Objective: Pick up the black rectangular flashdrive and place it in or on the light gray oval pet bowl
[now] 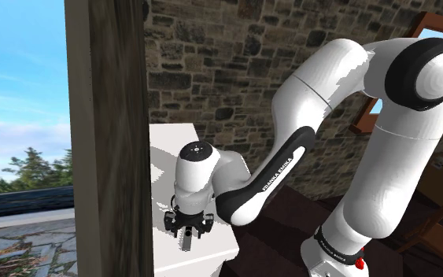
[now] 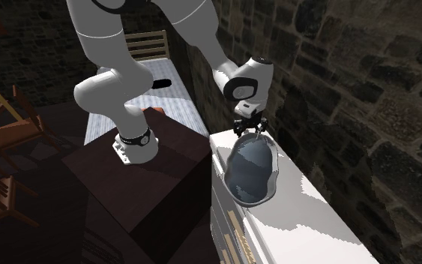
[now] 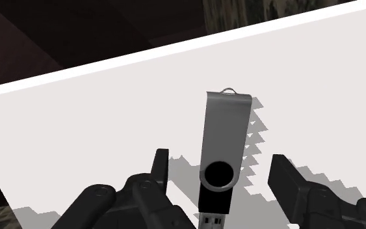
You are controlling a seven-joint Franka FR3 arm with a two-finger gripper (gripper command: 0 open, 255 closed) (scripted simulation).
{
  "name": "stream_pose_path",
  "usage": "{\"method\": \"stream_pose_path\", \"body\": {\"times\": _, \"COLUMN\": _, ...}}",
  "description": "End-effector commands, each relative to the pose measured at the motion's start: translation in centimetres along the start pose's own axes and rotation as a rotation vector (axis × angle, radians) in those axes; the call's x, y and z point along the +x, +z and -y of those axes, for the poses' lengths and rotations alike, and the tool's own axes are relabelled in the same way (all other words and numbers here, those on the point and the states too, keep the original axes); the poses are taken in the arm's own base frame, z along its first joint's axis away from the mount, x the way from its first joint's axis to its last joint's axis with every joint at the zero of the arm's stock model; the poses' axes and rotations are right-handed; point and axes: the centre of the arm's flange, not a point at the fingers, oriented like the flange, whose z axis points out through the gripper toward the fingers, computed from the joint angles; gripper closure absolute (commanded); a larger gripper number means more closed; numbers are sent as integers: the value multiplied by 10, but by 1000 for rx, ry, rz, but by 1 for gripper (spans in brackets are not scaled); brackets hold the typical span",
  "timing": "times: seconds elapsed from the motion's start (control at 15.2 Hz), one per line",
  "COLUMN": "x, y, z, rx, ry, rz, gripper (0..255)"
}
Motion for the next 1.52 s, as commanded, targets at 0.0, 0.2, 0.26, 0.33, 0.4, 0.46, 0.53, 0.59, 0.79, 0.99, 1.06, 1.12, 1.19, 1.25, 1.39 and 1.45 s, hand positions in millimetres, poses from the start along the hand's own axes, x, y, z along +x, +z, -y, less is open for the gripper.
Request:
{"method": "stream_pose_path", "body": {"times": 0.0, "x": 0, "y": 1, "z": 0, "rx": -1, "ry": 1, "rz": 2, "gripper": 255}}
{"method": "stream_pose_path", "body": {"times": 0.2, "x": 0, "y": 1, "z": 0, "rx": -1, "ry": 1, "rz": 2, "gripper": 255}}
{"method": "stream_pose_path", "body": {"times": 0.26, "x": 1, "y": 1, "z": 0, "rx": -1, "ry": 1, "rz": 2, "gripper": 255}}
{"method": "stream_pose_path", "body": {"times": 0.33, "x": 1, "y": 1, "z": 0, "rx": -1, "ry": 1, "rz": 2, "gripper": 255}}
{"method": "stream_pose_path", "body": {"times": 0.4, "x": 0, "y": 1, "z": -1, "rx": -1, "ry": 1, "rz": 2, "gripper": 255}}
{"method": "stream_pose_path", "body": {"times": 0.46, "x": 0, "y": -4, "z": -1, "rx": -1, "ry": 1, "rz": 2, "gripper": 255}}
{"method": "stream_pose_path", "body": {"times": 0.53, "x": 0, "y": -9, "z": -1, "rx": -1, "ry": 1, "rz": 2, "gripper": 255}}
{"method": "stream_pose_path", "body": {"times": 0.59, "x": 0, "y": -14, "z": -1, "rx": -1, "ry": 1, "rz": 2, "gripper": 255}}
{"method": "stream_pose_path", "body": {"times": 0.79, "x": 1, "y": -30, "z": -1, "rx": -1, "ry": 1, "rz": 2, "gripper": 255}}
{"method": "stream_pose_path", "body": {"times": 0.99, "x": 1, "y": -46, "z": -1, "rx": -1, "ry": 1, "rz": 2, "gripper": 255}}
{"method": "stream_pose_path", "body": {"times": 1.06, "x": 1, "y": -51, "z": -1, "rx": -1, "ry": 1, "rz": 2, "gripper": 255}}
{"method": "stream_pose_path", "body": {"times": 1.12, "x": 1, "y": -57, "z": -1, "rx": -1, "ry": 1, "rz": 2, "gripper": 255}}
{"method": "stream_pose_path", "body": {"times": 1.19, "x": 1, "y": -62, "z": -1, "rx": -1, "ry": 1, "rz": 2, "gripper": 255}}
{"method": "stream_pose_path", "body": {"times": 1.25, "x": 1, "y": -67, "z": -1, "rx": -1, "ry": 1, "rz": 2, "gripper": 255}}
{"method": "stream_pose_path", "body": {"times": 1.39, "x": 2, "y": -78, "z": -1, "rx": -1, "ry": 1, "rz": 2, "gripper": 255}}
{"method": "stream_pose_path", "body": {"times": 1.45, "x": 2, "y": -83, "z": -1, "rx": -1, "ry": 1, "rz": 2, "gripper": 255}}
